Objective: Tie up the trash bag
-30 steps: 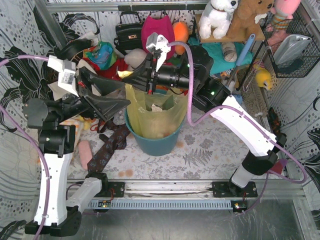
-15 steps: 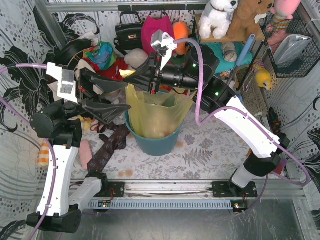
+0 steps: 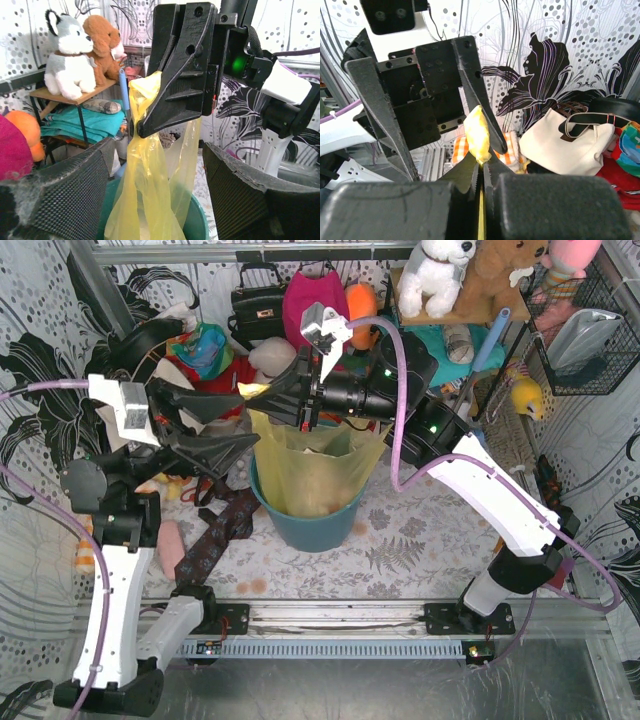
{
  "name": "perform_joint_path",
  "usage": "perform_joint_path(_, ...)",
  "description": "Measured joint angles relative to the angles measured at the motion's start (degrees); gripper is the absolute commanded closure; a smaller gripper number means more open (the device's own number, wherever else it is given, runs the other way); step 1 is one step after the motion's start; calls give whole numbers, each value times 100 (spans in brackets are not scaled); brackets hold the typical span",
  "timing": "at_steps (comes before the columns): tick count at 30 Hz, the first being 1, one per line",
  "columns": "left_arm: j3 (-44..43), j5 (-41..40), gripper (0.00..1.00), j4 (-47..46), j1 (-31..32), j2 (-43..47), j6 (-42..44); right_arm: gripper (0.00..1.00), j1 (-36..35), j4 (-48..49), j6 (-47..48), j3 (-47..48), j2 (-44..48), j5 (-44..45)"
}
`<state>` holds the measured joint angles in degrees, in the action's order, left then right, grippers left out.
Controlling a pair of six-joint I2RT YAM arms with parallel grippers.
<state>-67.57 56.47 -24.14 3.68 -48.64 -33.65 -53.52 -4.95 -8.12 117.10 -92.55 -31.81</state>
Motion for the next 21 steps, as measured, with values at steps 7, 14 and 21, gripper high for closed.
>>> perform_joint_path(7,-127,-293,19,529,0,267,568,100,-11,-2,-26,-2,0,-81)
perform_joint_path(14,-164,181,20,-573,0,-304,-144,100,-11,2,-122,-2,0,-192)
perform_joint_path(21,24,601,31,-1829,0,-831,-1182,100,-11,28,-221,-2,-2,-297)
